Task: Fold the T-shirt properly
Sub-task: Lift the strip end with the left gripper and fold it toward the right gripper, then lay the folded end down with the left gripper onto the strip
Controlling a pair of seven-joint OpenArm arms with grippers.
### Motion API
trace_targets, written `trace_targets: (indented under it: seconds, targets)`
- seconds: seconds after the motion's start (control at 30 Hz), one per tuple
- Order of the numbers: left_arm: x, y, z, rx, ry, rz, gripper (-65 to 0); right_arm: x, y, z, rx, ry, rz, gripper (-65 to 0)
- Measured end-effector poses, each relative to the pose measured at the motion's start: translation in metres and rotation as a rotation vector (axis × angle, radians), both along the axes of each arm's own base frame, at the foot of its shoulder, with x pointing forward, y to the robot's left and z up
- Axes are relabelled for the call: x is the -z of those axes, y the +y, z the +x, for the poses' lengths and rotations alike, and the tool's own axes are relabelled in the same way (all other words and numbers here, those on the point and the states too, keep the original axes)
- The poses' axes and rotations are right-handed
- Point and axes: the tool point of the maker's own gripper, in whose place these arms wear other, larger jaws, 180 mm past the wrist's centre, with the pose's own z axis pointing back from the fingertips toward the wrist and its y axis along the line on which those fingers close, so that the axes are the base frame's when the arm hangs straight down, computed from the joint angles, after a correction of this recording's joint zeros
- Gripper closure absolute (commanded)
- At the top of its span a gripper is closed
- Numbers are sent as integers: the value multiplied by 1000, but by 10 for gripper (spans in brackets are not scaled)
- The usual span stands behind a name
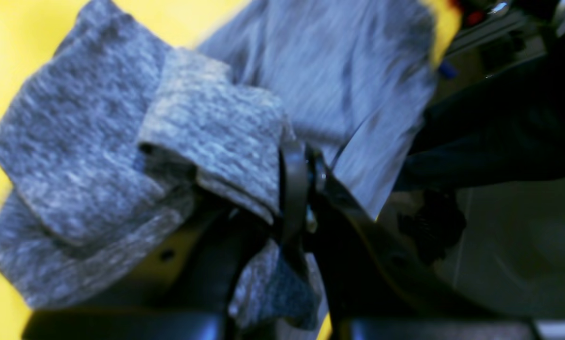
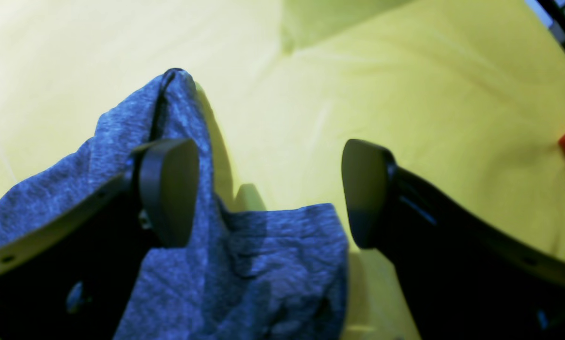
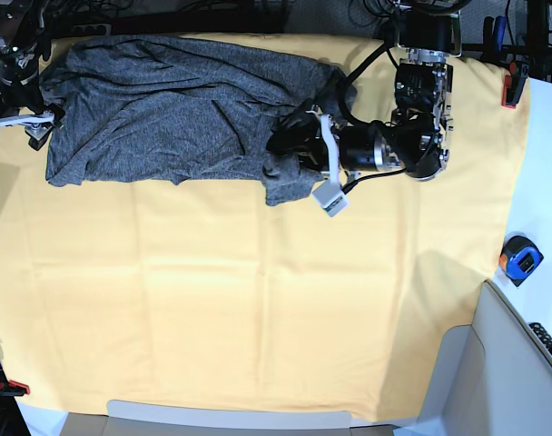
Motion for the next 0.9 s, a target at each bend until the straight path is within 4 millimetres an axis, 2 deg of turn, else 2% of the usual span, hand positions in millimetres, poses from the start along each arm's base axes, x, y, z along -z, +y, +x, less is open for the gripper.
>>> trace_targets:
  seconds: [0.17,0.27,0.6,0.9]
  targets:
    - [-6,-30,-10,59,5,-43,0,1,-7,-9,24,15,-10,-465]
    - [-11,-39,-10,65,1,-66,0,1,-7,-9,20,14,-9,-465]
    - [-16,-54,-14,84,1,-95,0,1,-7,-10,21,17,-8,-465]
    - [-17,-56,-14,86,1,-101,0,2,-7,-10,22,18,-7,-465]
